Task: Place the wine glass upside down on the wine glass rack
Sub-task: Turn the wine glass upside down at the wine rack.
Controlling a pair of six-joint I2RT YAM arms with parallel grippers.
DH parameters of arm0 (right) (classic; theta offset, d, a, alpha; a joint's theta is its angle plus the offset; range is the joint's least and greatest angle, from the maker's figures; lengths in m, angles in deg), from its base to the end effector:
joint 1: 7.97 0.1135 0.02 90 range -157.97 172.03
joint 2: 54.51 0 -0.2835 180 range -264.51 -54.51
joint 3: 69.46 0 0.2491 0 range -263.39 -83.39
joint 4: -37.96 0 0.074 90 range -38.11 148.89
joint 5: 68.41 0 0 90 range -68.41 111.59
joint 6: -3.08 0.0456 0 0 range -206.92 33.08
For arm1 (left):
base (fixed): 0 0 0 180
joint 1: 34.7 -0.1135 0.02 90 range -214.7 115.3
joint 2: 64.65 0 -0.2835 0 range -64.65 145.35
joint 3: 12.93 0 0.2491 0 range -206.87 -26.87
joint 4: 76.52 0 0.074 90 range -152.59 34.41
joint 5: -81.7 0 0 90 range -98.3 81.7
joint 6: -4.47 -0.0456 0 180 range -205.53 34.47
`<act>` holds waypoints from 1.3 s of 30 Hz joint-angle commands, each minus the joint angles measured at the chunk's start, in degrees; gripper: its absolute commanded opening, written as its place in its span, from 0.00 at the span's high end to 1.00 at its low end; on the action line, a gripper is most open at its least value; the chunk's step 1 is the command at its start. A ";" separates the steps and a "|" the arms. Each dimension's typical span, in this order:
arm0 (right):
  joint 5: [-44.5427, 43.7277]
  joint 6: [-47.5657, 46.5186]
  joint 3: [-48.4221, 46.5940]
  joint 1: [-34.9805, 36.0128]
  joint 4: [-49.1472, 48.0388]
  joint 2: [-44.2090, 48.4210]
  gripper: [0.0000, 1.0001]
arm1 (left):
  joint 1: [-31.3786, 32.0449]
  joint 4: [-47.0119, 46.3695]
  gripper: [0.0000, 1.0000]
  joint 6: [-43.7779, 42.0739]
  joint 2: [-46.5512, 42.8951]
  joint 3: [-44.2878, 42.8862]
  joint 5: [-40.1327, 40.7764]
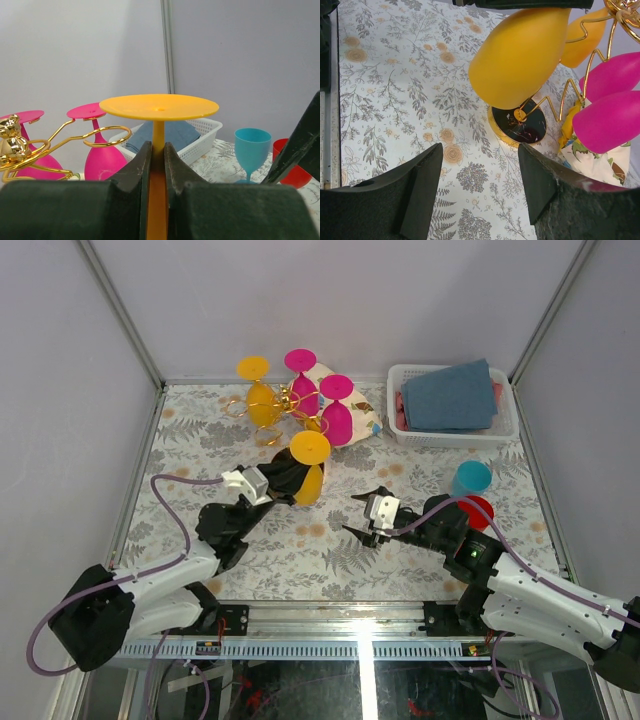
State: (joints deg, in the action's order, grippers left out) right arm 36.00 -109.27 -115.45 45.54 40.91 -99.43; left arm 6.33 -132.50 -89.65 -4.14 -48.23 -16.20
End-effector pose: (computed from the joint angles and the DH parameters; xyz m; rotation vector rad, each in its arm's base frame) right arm 0.1017 0.1566 0.3145 -1.1563 1.1602 0.6206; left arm 0.1529 -0.1414 0.3151 0.5223 0.9231 -0.6553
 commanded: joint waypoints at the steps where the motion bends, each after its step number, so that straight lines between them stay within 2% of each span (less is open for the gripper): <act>1: -1.05 1.15 -1.09 0.36 -1.65 0.80 0.32 | -0.52 -6.92 1.00 0.20 1.02 0.42 3.94; 7: -1.23 1.43 -1.18 0.29 -1.77 0.02 0.31 | -0.75 -6.65 1.00 0.65 1.21 0.41 6.05; 16: -0.89 2.02 -1.53 0.33 -2.23 -1.54 0.32 | -0.99 -6.21 1.00 -2.46 0.85 1.00 4.11; 27: -0.35 2.40 -1.74 0.28 -2.35 -2.27 0.32 | -4.86 -12.82 1.00 3.73 4.53 1.17 1.25; 39: 0.09 2.83 -1.75 0.32 -1.92 -2.36 0.32 | -6.27 -16.03 1.00 6.02 8.06 0.27 0.50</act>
State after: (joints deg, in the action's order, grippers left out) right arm 35.81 -107.41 -115.45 45.54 40.91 -101.88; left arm 0.83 -141.18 -84.65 3.20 -47.29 -15.63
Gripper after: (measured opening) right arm 0.680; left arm 0.074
